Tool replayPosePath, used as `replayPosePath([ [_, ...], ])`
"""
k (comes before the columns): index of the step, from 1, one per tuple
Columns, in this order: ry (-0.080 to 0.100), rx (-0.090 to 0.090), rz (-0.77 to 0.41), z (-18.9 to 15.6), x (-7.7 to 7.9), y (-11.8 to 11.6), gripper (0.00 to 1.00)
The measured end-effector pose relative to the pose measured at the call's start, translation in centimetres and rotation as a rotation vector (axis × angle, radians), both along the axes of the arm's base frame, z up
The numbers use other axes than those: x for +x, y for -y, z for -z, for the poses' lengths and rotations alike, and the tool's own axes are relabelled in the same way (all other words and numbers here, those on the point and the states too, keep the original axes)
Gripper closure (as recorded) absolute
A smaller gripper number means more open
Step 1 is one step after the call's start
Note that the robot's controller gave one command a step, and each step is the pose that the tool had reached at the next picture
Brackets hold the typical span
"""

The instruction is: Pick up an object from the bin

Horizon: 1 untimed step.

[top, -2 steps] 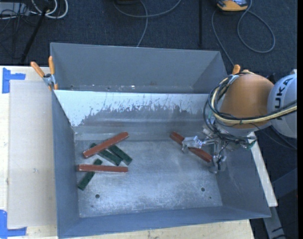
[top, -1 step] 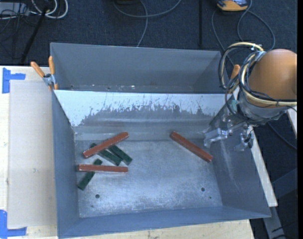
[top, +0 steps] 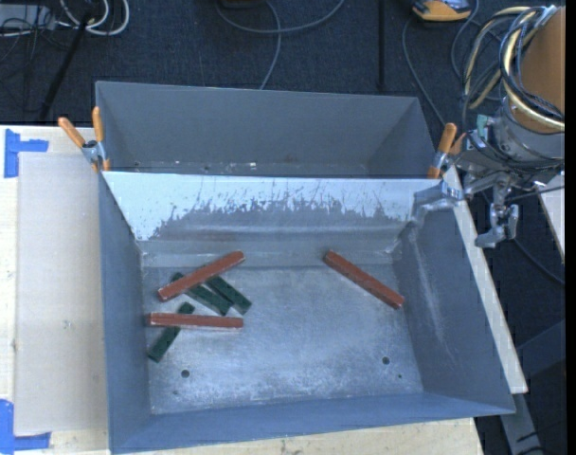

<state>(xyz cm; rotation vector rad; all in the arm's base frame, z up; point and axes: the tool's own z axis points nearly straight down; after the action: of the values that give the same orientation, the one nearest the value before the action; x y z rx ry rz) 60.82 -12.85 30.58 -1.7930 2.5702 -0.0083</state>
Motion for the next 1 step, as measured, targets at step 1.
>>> replayPosePath([
  [1, -0.019, 0.004, 0.032, 15.42, -2.23, -3.75, 0.00],
])
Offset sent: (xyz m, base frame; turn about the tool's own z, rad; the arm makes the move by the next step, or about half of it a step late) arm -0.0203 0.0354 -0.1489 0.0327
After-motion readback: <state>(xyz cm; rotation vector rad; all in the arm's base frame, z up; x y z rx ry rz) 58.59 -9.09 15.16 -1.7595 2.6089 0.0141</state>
